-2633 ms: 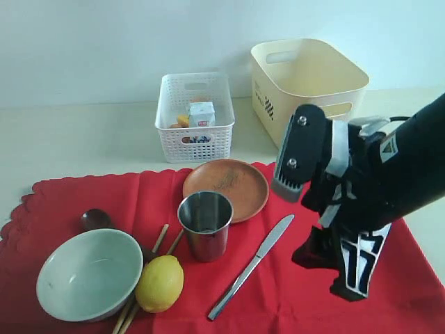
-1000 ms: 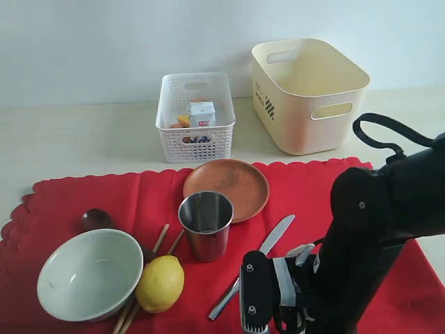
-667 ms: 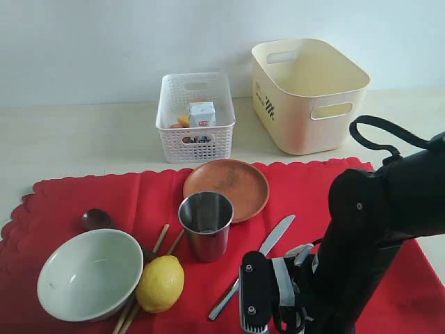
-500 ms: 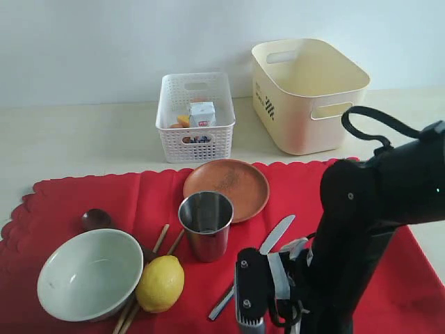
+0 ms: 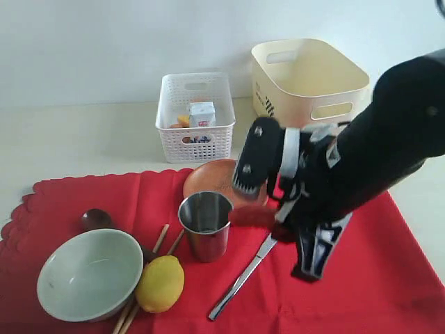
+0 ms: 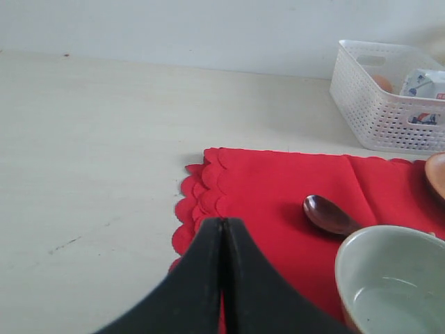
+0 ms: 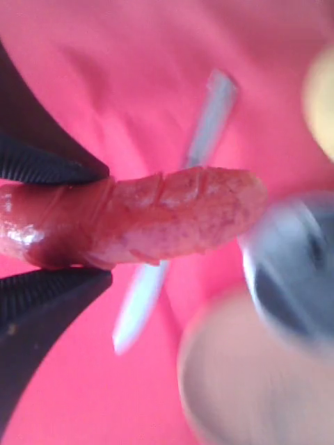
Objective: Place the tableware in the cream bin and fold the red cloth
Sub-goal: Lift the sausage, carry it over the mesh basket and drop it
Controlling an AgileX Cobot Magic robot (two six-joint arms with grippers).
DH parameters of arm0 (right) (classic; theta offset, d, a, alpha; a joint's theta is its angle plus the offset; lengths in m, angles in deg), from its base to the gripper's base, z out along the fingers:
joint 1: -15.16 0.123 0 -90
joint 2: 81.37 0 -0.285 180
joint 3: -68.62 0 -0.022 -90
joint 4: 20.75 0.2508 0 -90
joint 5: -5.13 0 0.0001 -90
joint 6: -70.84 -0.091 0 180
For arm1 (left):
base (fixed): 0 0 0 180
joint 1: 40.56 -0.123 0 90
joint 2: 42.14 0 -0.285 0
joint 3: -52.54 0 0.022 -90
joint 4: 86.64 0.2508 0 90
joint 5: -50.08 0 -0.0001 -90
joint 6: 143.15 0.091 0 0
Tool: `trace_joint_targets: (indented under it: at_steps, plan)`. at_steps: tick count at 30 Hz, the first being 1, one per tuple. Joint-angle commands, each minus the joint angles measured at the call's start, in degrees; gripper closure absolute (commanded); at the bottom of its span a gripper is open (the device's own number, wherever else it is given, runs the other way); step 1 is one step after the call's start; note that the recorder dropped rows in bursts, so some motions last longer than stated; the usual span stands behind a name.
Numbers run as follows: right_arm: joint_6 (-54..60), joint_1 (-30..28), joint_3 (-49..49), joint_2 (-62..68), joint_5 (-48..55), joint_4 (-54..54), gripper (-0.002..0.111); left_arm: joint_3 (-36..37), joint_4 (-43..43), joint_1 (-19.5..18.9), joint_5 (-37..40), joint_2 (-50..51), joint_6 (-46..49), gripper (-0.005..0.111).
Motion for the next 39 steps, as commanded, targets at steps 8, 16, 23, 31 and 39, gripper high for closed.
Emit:
trace_joint_targets:
  at_steps: [8,16,23,31,39]
  plan:
    - [-7.01,-11.26,17.78,8.25,-14.55,4.34,0.108,-0.01,0.00,0.29,-0.45,-0.33,-0.24,0.106]
    - [-6.60,-13.27,36.84,24.16,-12.31,4.78,0.108,-0.01,0.00,0.29,-0.45,-0.33,-0.24,0.106]
    - [-3.86,-16.12,52.74,37.07,-9.38,9.43,0.108,-0.01,0.00,0.29,-0.45,-0.33,-0.24,0.106]
    - [15.45,-20.27,67.31,49.12,-0.70,32.63,0.108,-0.01,0.00,0.29,-0.45,-0.33,-0.24,0.106]
    - [20.57,-21.12,78.14,58.73,4.48,40.34,0.108,-0.01,0.00,0.29,-0.45,-0.33,-0.24,0.106]
